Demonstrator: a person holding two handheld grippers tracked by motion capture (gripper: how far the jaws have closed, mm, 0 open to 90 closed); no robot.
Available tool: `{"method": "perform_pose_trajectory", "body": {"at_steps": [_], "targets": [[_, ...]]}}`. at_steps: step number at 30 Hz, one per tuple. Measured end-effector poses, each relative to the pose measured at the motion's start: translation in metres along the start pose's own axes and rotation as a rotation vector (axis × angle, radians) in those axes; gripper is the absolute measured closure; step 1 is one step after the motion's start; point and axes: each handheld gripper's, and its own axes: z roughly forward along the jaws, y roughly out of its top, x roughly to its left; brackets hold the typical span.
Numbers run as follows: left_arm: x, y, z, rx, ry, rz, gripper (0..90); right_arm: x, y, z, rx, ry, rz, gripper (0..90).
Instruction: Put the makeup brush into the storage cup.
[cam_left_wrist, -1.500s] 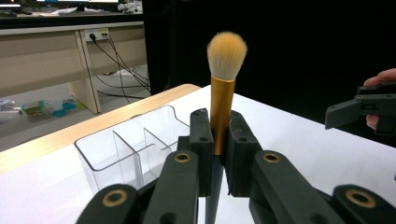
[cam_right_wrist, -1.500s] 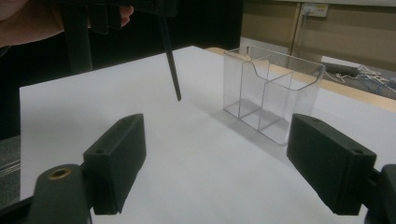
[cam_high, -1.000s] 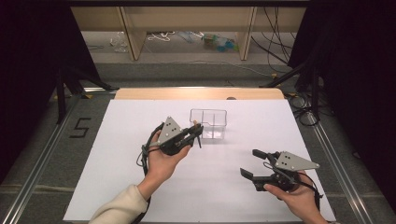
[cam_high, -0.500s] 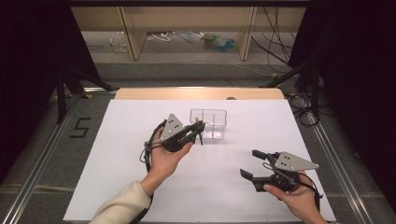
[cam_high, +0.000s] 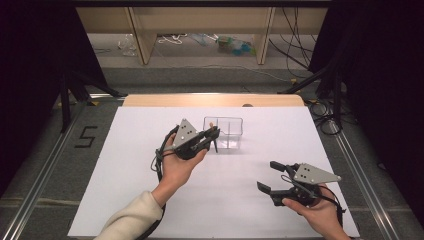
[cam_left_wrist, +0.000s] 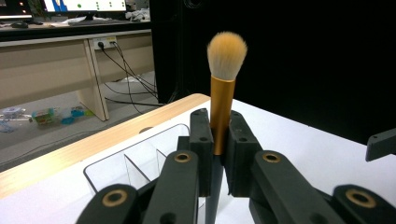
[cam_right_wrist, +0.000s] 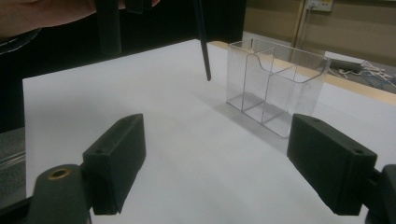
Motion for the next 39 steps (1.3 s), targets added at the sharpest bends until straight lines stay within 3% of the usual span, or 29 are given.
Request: {"method": "perform_pose_trajectory", "body": {"at_steps": [2, 3, 7, 14, 15, 17, 27, 32, 34, 39], "targets": [[0.001, 0.001, 0.001, -0.004, -0.001, 0.0, 83.5, 0.0, 0.0, 0.0, -0.001, 0.002, 0.001, 20.6], [0.001, 0.001, 0.002, 0.003, -0.004, 0.006, 83.5, 0.001, -0.001, 0.001, 0.003, 0.008, 0.024, 20.6], [0.001, 0.002, 0.004, -0.001, -0.005, 0.004, 83.5, 0.0, 0.0, 0.001, -0.002, 0.006, 0.005, 20.5], [0.003, 0.005, 0.01, -0.011, -0.015, -0.005, 83.5, -0.001, -0.001, 0.001, -0.001, 0.011, 0.009, 20.5], [0.003, 0.005, 0.01, -0.012, -0.015, -0.006, 83.5, 0.0, -0.001, 0.0, 0.013, 0.017, 0.029, 20.5], [0.003, 0.005, 0.012, -0.012, -0.019, -0.006, 83.5, -0.001, -0.001, 0.002, -0.012, 0.015, 0.005, 20.5], [0.003, 0.005, 0.019, -0.013, -0.03, -0.007, 83.5, -0.001, -0.002, 0.003, -0.014, 0.016, 0.006, 20.6], [0.005, 0.006, 0.023, -0.014, -0.035, -0.007, 83.4, -0.001, -0.002, 0.002, -0.002, 0.011, 0.011, 20.5], [0.005, 0.006, 0.023, -0.017, -0.034, -0.01, 83.5, 0.0, -0.002, 0.002, 0.015, 0.017, 0.034, 20.6], [0.006, 0.006, 0.025, -0.018, -0.035, -0.009, 83.5, 0.0, -0.002, 0.002, 0.01, 0.014, 0.022, 20.5]]}}
